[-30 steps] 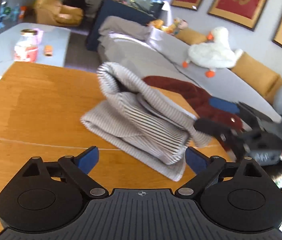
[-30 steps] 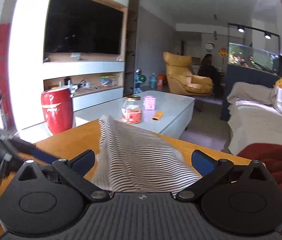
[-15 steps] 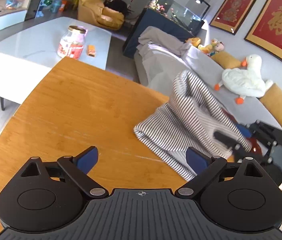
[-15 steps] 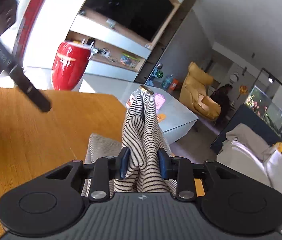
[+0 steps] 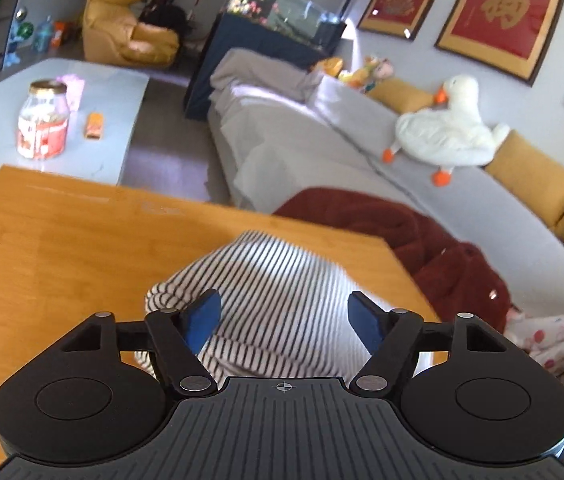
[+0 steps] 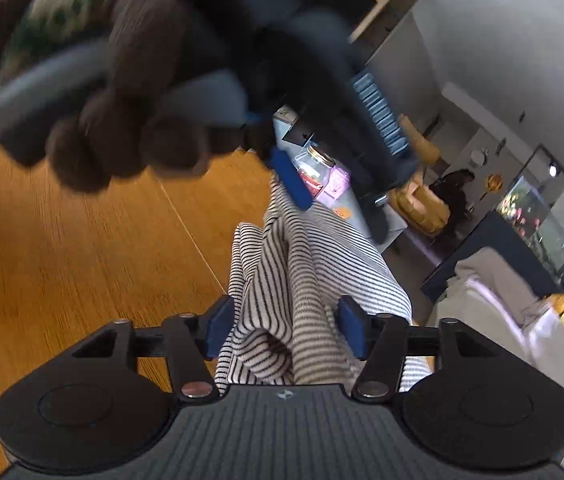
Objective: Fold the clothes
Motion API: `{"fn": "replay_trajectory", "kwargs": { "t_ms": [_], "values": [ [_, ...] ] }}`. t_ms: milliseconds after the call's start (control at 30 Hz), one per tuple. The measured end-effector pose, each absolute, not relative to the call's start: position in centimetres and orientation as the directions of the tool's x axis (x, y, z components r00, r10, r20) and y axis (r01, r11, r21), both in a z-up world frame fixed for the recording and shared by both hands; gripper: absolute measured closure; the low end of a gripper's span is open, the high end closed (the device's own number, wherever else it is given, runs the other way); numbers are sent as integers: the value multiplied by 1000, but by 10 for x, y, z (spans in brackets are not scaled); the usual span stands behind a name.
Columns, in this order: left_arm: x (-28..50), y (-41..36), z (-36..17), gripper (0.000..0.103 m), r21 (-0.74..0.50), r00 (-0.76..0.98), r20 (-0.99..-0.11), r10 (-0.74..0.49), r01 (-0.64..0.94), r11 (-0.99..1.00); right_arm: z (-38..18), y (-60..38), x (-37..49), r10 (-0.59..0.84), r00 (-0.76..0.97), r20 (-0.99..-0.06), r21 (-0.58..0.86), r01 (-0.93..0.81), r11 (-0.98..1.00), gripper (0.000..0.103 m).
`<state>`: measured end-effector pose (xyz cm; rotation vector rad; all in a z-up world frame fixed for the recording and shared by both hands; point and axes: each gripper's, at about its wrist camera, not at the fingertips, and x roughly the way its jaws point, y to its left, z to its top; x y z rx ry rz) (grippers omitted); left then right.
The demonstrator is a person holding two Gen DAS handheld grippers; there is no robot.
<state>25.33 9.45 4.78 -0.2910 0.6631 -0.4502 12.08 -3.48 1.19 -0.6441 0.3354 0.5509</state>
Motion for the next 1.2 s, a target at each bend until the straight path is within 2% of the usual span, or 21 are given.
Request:
{"fn": "replay_trajectory", "kwargs": {
  "t_ms": [67, 100, 300, 567, 600, 700, 733, 767, 833, 900, 1100, 1200],
  "values": [
    [255, 96, 33, 30, -389, 688, -544, -480, 300, 871, 30, -57, 129, 407, 792, -455, -336, -575, 746, 3],
    [254, 99, 28, 30, -389, 691, -538, -483, 305, 869, 40, -70, 134, 419, 791, -445, -260, -562, 785, 0],
    [253, 101, 28, 30, -381, 685, -544, -484, 312, 870, 59, -144, 190, 398, 812, -427, 176, -357, 917, 0],
    [253, 104, 27, 30, -377, 681, -545, -489, 322, 868, -23, -208, 247, 513, 664, -544, 523, -210, 826, 0],
    [253, 104, 27, 30, -375, 681, -545, -489, 324, 868, -25, -206, 246, 526, 661, -535, 537, -214, 816, 2],
    [253, 106, 26, 29, -372, 680, -547, -488, 324, 870, -18, -196, 240, 540, 661, -521, 531, -244, 812, 20],
    [253, 106, 26, 29, -372, 680, -548, -486, 322, 870, -11, -194, 237, 538, 671, -510, 515, -263, 816, 34],
    [253, 108, 27, 27, -375, 680, -549, -485, 318, 871, -1, -190, 231, 542, 681, -493, 496, -291, 818, 40],
    [253, 112, 26, 22, -386, 681, -547, -486, 310, 869, 15, -186, 220, 564, 685, -460, 471, -350, 810, 44],
    [253, 116, 26, 21, -397, 681, -543, -492, 308, 865, 28, -179, 209, 584, 671, -458, 448, -393, 803, 45],
    [251, 112, 26, 22, -349, 680, -552, -482, 337, 874, 15, -156, 188, 499, 641, -583, 321, -383, 866, 44],
    [248, 107, 27, 22, -316, 683, -559, -470, 349, 882, 20, -160, 189, 502, 645, -576, 341, -369, 865, 41]
  ]
}}
